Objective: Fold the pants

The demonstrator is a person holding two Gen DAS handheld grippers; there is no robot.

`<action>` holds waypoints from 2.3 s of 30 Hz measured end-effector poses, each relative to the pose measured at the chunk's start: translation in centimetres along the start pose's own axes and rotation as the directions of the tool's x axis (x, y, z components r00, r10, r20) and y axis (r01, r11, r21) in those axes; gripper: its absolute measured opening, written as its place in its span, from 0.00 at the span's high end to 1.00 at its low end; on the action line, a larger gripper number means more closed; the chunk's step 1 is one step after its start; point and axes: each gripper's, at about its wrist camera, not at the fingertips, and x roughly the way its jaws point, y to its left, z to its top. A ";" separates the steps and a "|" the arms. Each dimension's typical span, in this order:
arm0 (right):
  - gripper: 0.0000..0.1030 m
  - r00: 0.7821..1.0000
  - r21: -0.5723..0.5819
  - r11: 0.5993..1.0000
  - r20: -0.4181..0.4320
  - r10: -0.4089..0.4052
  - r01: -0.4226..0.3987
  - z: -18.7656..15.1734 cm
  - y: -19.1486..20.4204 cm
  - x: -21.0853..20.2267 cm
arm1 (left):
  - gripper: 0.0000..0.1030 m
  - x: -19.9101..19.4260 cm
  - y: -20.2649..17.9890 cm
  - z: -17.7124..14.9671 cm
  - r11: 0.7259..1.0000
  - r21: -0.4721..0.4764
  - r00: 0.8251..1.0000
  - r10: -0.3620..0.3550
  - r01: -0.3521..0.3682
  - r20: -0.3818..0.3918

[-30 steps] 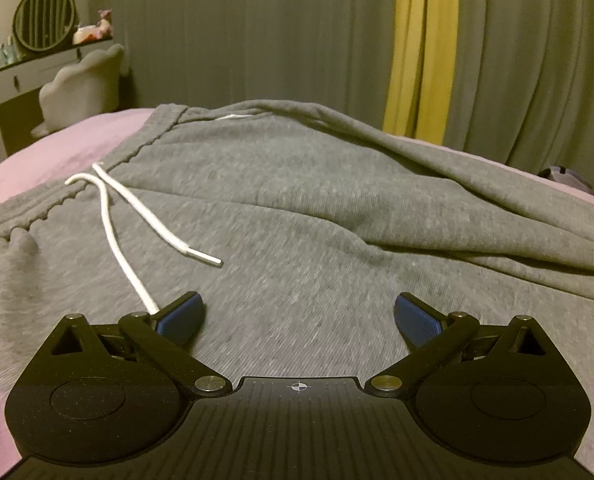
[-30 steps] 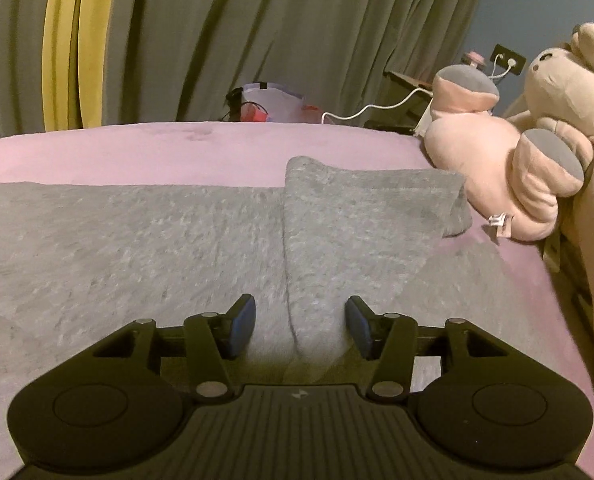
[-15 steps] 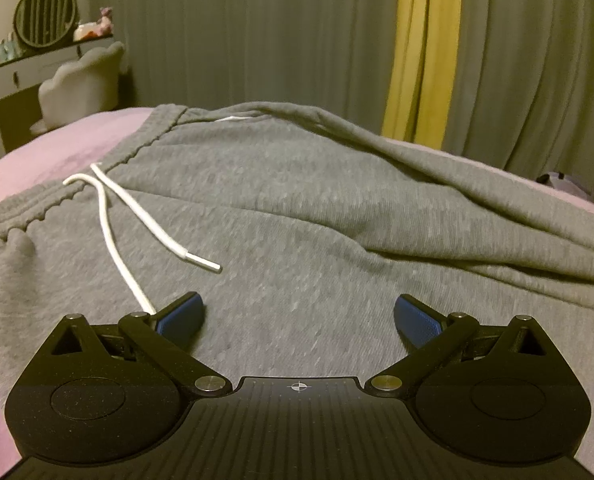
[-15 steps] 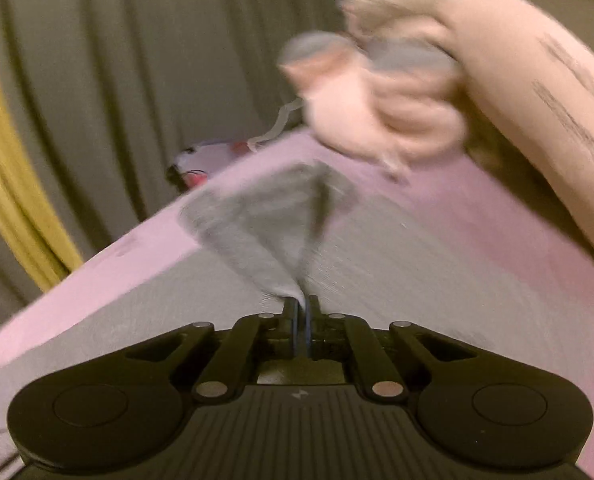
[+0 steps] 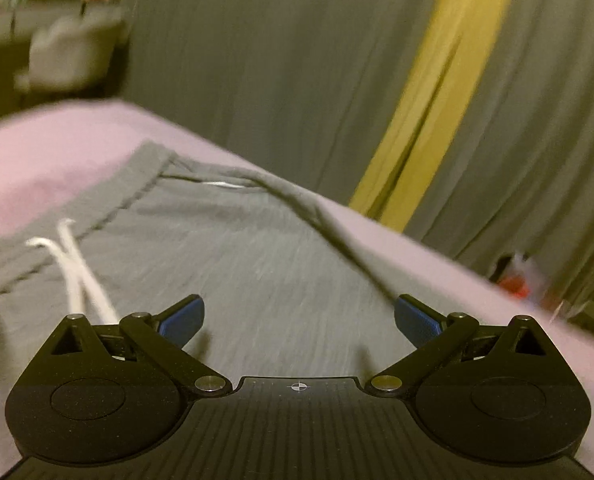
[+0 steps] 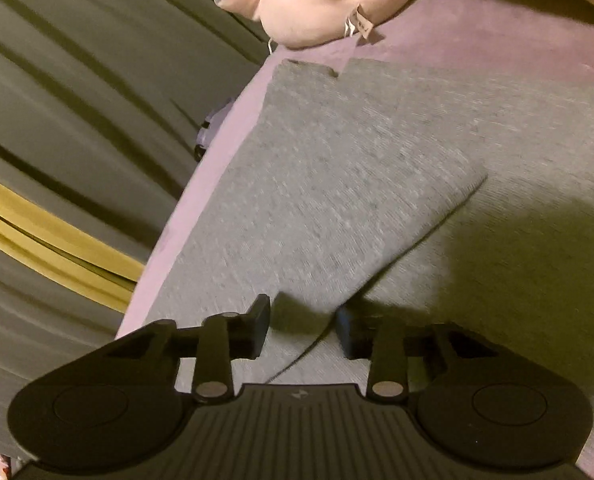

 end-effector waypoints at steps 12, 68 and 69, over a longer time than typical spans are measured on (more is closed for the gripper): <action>0.90 0.999 0.001 1.000 0.025 0.029 -0.029 -0.6 -1.0 1.1 | 0.35 13.9 -0.9 8.3 0.989 -0.146 0.986 -0.029 0.005 -0.163; 0.90 0.998 -0.117 0.992 -0.037 -0.056 0.051 4.2 -4.5 -8.6 | 0.73 -5.3 12.3 -4.7 0.943 -0.307 0.982 0.079 -0.130 -0.174; 0.89 0.997 -0.104 0.993 -0.045 -0.063 0.058 4.5 -4.5 -8.3 | 0.73 -5.5 12.4 -4.7 0.944 -0.304 0.982 0.074 -0.124 -0.172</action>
